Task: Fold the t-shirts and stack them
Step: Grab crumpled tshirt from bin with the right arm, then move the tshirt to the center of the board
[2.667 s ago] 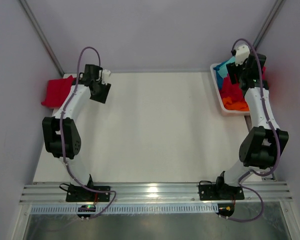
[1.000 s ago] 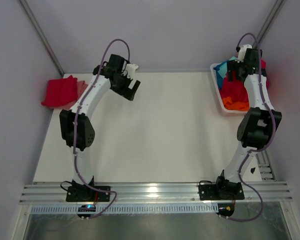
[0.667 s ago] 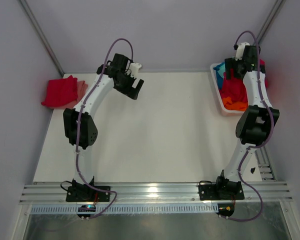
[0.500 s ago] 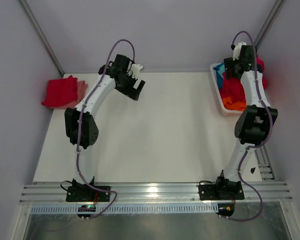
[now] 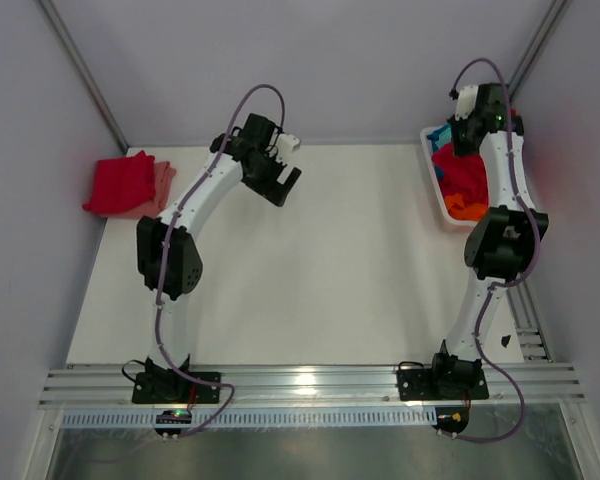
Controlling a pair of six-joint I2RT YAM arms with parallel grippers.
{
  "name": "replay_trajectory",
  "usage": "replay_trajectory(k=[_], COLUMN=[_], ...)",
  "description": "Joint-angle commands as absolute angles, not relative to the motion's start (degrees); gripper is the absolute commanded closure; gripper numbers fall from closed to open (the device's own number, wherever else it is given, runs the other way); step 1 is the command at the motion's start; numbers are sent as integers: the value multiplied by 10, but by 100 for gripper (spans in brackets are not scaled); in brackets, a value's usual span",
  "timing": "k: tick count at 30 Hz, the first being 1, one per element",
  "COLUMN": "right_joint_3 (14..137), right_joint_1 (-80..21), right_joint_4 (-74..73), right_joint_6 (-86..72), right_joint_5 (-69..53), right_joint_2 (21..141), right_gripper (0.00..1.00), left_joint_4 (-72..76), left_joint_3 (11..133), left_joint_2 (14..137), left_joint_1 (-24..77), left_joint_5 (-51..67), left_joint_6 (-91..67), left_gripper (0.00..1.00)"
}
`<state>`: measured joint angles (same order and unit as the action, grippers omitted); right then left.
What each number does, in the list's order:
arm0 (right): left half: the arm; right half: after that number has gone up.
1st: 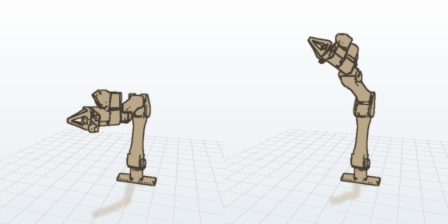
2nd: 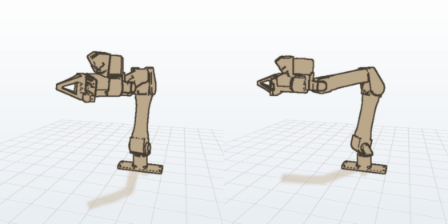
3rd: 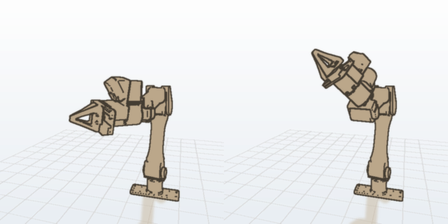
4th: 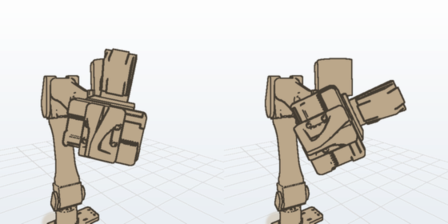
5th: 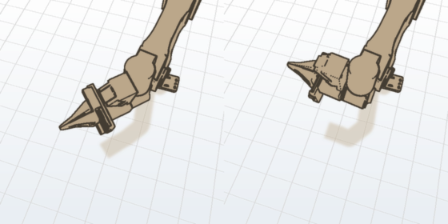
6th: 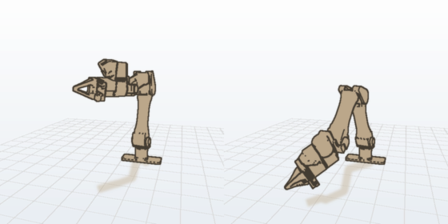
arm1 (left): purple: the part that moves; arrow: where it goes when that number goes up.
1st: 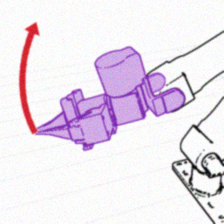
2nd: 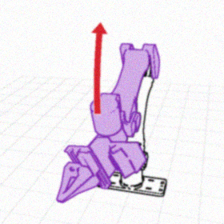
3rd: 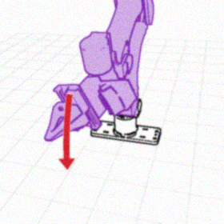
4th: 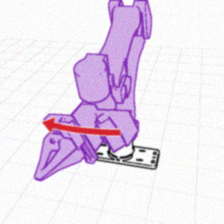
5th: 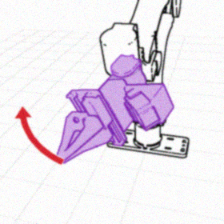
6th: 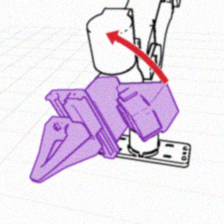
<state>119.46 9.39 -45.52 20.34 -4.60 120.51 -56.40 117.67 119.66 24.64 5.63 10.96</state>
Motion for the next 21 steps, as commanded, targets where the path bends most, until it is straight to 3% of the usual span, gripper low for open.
replay_trajectory(k=[1,3,9,16,21], right_joint_3=[1429,1471,1278,1197,1142], right_joint_1=[62,20,-101,-122,-155], right_joint_4=[-536,-575,-504,-567,-600], right_joint_6=[178,208,258,171,231], right_joint_5=[-154,-186,-284,-395,-421], right_joint_2=[1186,1170,976,959,927], right_gripper=[97,97,97,97,97], left_joint_4=[-547,-541,-529,-527,-506], left_joint_3=[1165,1151,1169,1187,1167], left_joint_2=[1185,1194,1211,1214,1200], left_joint_1=[265,274,278,278,276], left_joint_5=[15,10,5,-39,-119], left_joint_6=[116,111,85,85,95], left_gripper=[1,1,1,1,1])
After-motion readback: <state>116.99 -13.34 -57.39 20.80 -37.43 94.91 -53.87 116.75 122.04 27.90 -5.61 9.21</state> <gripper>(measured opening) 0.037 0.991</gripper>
